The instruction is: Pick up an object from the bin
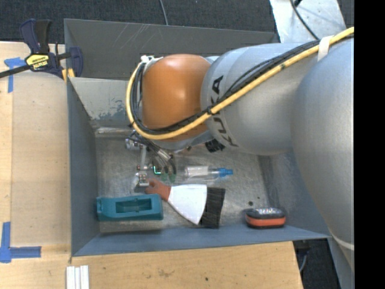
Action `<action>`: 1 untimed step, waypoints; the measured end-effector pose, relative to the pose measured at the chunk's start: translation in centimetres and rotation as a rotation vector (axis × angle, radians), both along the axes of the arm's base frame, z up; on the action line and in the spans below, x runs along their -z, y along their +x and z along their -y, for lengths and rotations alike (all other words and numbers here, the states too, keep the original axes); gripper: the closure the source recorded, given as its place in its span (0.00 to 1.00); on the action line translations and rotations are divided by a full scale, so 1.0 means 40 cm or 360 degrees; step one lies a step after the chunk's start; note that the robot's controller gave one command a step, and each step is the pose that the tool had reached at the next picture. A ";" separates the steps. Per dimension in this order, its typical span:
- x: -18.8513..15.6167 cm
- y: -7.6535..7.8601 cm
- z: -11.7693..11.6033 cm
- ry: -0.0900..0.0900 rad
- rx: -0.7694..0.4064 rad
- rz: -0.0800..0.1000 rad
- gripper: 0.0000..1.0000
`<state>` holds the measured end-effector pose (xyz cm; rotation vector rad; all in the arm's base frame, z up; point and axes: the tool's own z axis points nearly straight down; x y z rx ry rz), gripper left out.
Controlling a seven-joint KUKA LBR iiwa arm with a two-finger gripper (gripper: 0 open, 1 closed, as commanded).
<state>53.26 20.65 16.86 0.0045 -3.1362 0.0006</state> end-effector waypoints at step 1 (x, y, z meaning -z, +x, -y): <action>-0.010 0.006 0.002 0.0003 0.0004 0.0012 0.00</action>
Offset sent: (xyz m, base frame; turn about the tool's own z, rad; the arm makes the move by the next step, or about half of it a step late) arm -0.0474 0.0225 -0.0986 -0.2021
